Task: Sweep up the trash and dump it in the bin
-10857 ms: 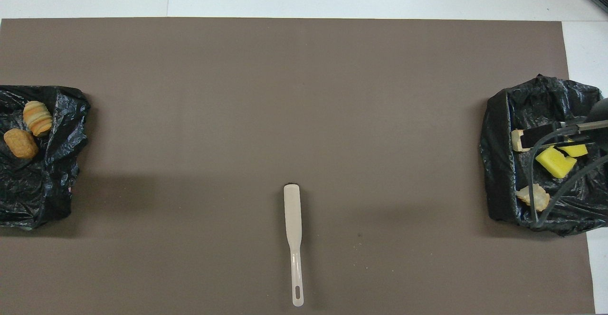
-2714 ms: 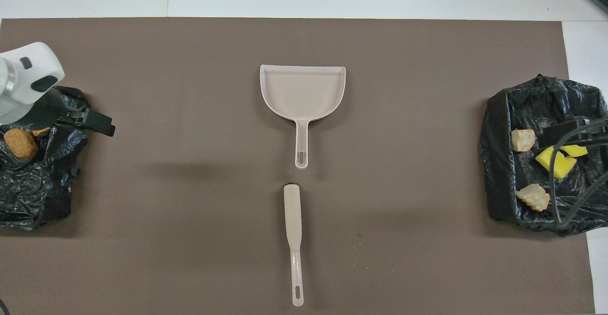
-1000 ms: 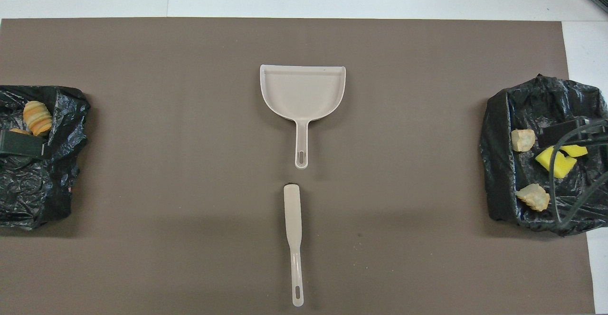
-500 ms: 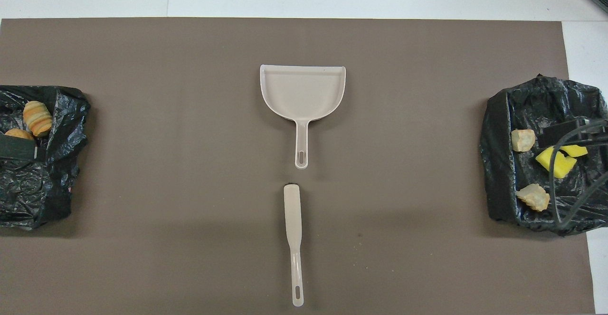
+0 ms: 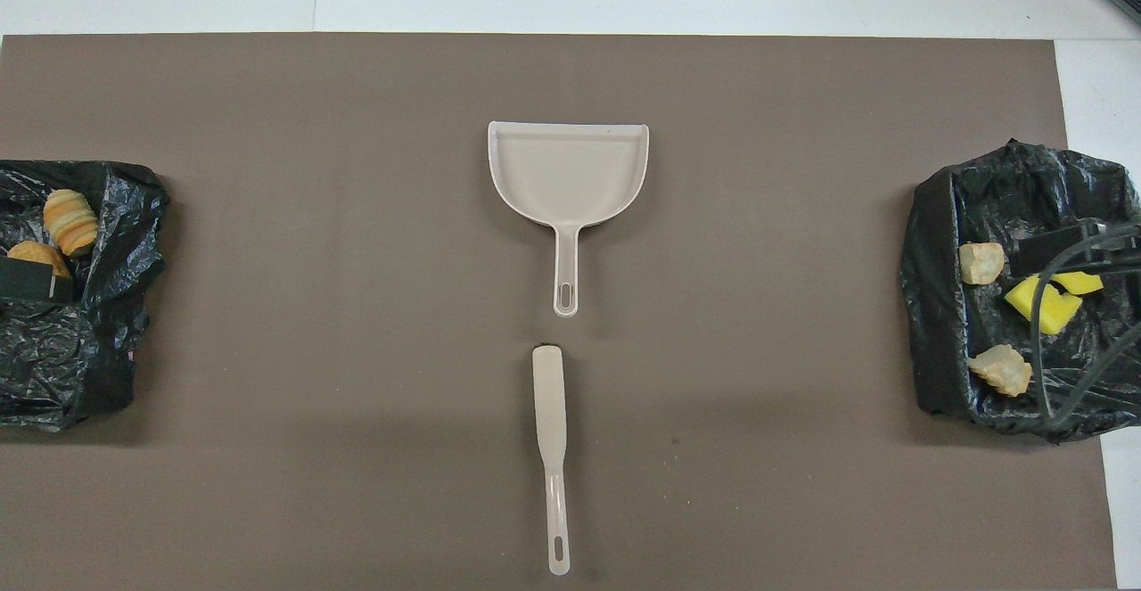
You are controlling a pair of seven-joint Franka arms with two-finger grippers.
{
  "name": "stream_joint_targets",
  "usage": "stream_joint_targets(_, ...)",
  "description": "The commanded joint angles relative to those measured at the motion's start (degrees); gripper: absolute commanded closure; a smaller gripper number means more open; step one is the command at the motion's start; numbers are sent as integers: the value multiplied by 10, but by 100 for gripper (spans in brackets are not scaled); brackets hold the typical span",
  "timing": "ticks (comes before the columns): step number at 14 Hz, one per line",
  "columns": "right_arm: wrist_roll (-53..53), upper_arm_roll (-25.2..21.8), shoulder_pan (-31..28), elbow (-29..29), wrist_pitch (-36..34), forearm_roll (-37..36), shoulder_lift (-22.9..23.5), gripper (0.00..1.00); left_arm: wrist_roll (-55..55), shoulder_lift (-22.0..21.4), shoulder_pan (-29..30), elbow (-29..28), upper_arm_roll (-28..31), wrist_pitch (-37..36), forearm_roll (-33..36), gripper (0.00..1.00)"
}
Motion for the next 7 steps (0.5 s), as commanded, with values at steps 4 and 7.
stream_joint_targets(4,8,0,-2,7,-10,10,2,0,0,-2,2,4,-1,-1,10,0)
stream_joint_targets(7,8,-1,-2,6,-10,10,3,0,0,-2,1,3,-1,5,10,0)
